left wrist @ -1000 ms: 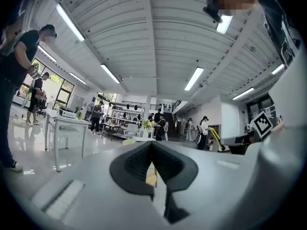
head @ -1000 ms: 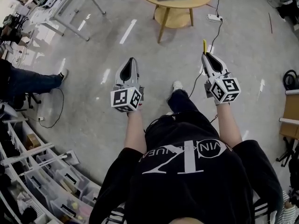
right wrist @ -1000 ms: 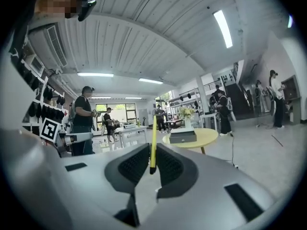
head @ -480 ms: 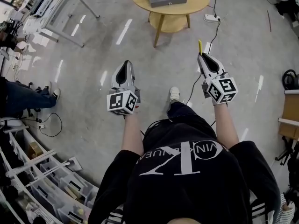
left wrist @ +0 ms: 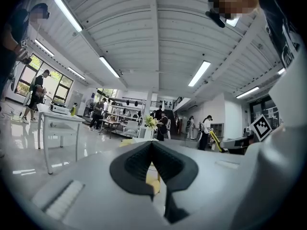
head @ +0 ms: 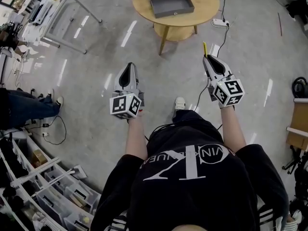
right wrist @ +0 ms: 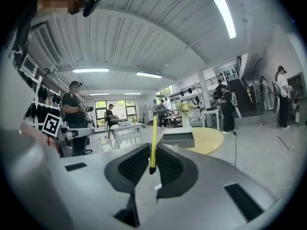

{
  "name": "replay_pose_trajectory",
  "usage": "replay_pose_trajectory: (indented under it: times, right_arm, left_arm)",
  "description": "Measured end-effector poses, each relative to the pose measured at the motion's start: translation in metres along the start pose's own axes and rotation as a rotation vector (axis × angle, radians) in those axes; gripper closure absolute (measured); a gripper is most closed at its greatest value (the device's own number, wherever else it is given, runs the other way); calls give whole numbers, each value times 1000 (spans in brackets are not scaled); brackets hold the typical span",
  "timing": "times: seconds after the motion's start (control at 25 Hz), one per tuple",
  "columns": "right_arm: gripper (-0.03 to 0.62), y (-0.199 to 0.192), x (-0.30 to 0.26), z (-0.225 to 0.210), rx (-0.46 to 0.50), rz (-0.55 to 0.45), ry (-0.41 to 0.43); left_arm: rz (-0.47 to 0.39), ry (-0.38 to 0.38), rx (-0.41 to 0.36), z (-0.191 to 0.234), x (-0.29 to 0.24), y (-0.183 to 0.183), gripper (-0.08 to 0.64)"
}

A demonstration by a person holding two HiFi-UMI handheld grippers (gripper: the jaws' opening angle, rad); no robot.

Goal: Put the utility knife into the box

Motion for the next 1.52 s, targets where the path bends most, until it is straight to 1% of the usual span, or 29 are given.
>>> replay_pose_trajectory:
  times: [0.32, 0.64, 0.76, 0.88, 0.96, 1.08, 1.2, 1.36, 1.52]
  right_arm:
    - [535, 16, -38, -39, -10, 9, 24]
    - [535, 33, -64, -79, 2, 9, 53]
    - [535, 38, -74, -85, -7, 7, 72]
    - [535, 34, -85, -84, -15, 23, 89]
    - [535, 32, -90, -81, 2, 43, 100]
    - [535, 28, -100, -74, 30, 65, 121]
    - [535, 31, -113, -74, 15, 57, 121]
    - [535, 43, -124, -91, -9, 27, 115]
    - [535, 56, -133, -108, -6, 30, 90]
  left_arm:
    - [14, 5, -15, 4, -55, 20, 551]
    - [-5, 9, -25, -7, -98, 39, 551]
    - [16, 14, -28, -8, -107, 38, 551]
    - [35, 26, -13, -2, -111, 35, 551]
    - [48, 27, -8, 0, -113, 33, 551]
    - [74, 17, -11, 4, -122, 27, 550]
    - [82, 1, -19, 13, -140, 25, 551]
    - [55, -31, -16, 15, -172, 30, 551]
    - [54, -74, -27, 10, -204, 42, 551]
Point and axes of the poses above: the fingertips, and each gripper's own axes: x backward along the fingers, z to its left, y out of its top, the point moved 3 cm from there along x, backward along the fingers, and after that the axes turned 14 degrees about z, right-handed, at the moved point
